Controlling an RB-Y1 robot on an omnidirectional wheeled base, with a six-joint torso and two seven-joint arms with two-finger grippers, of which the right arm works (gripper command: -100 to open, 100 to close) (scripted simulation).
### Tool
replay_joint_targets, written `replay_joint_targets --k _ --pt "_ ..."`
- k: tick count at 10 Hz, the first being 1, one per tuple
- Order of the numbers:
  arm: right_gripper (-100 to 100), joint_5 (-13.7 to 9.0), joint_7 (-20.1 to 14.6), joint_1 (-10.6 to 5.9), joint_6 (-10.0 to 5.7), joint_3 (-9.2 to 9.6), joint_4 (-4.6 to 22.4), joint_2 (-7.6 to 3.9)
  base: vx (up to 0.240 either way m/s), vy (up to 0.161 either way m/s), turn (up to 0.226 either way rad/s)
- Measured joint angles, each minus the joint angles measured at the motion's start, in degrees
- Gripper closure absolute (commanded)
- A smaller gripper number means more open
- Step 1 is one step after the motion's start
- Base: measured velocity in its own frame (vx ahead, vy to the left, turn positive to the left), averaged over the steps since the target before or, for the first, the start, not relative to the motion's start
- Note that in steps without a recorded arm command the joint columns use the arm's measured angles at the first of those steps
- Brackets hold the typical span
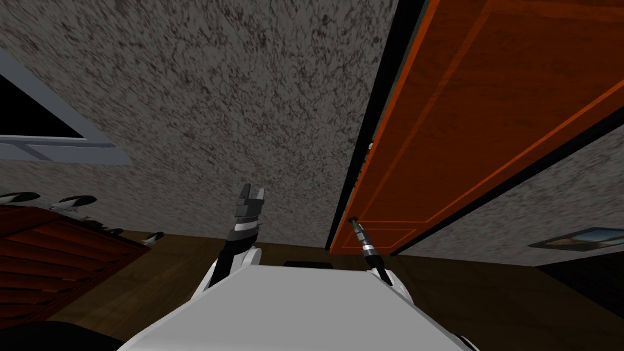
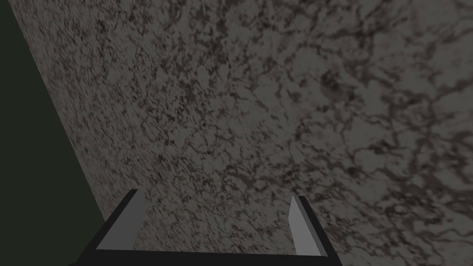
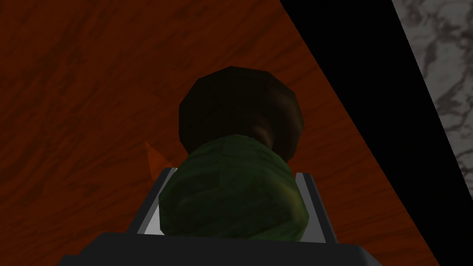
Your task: Pull the door open
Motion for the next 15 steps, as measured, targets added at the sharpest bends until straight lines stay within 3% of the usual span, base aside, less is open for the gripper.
replay_joint_targets --k 2,5,8,10,15 --pt "100 -0.75 -2.51 0.51 0.82 0.35 -1.27 0.06 -0.033 -0.019 0.045" --pt "100 -1.84 -5.87 0.19 0.73 0.71 -0.75 0.09 -0.044 -0.016 0.053" --pt "100 -3.45 -10.12 1.14 2.48 1.23 -3.22 0.21 -0.048 -0.025 0.052" --pt "100 -4.06 -12.00 -0.13 1.32 1.46 -0.68 0.17 -0.052 -0.023 0.095" --pt "100 -6.74 -18.92 -0.66 1.86 2.27 -0.51 0.04 -0.047 -0.022 0.047"
